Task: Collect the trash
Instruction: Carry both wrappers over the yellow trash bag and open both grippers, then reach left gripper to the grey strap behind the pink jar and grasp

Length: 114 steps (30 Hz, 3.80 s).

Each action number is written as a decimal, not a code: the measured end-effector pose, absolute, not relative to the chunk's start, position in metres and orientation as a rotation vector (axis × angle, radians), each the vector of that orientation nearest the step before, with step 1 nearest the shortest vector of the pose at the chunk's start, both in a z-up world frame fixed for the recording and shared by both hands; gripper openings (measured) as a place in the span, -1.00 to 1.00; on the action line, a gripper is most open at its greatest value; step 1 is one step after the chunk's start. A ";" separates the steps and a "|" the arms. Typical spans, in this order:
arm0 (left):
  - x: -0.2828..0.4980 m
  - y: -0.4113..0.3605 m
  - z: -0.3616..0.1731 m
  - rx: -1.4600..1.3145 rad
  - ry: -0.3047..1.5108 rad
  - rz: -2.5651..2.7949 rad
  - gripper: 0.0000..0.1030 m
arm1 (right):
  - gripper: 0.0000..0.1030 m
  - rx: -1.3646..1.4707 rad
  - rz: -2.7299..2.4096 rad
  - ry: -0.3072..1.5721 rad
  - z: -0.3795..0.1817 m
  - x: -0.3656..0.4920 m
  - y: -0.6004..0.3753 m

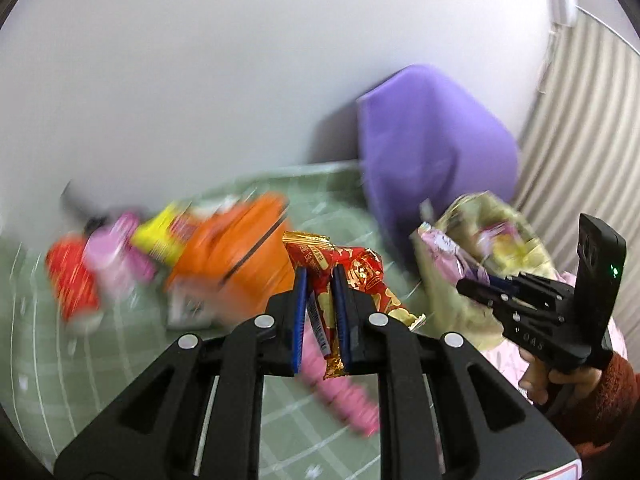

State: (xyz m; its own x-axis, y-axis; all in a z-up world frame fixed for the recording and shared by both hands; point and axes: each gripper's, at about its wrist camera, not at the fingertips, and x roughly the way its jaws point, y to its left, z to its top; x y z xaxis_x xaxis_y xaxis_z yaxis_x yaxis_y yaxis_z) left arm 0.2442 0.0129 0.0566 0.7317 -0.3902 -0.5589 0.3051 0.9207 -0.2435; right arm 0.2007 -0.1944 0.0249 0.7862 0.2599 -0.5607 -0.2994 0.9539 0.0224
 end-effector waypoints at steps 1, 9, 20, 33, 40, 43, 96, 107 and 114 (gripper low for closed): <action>0.250 0.002 0.066 -0.126 0.626 -0.406 -0.75 | -0.66 -0.065 0.278 0.570 0.035 0.197 -0.203; 0.282 -0.086 0.120 -0.041 0.514 -0.611 -0.75 | -0.66 -0.007 0.055 0.433 0.095 0.168 -0.288; 0.293 -0.183 0.118 0.033 0.532 -0.792 -0.75 | -0.66 0.061 -0.133 0.424 0.101 0.143 -0.372; 0.338 -0.271 0.050 0.131 0.786 -0.924 -0.74 | -0.66 0.138 -0.066 0.592 0.051 0.193 -0.394; 0.350 -0.284 0.015 0.275 0.850 -0.864 -0.75 | -0.66 0.124 -0.002 0.676 0.029 0.235 -0.398; 0.360 -0.271 0.012 0.226 0.858 -0.844 -0.75 | -0.66 0.104 -0.002 0.704 0.022 0.244 -0.396; 0.294 0.214 0.007 -0.388 0.643 0.054 -0.01 | -0.26 -0.026 0.288 0.616 0.027 0.290 -0.170; 0.367 0.231 -0.021 -0.349 0.750 0.120 -0.11 | -0.26 -0.038 0.334 0.660 0.010 0.314 -0.137; 0.370 0.234 -0.021 -0.372 0.769 0.114 -0.74 | -0.26 -0.019 0.344 0.690 0.000 0.317 -0.135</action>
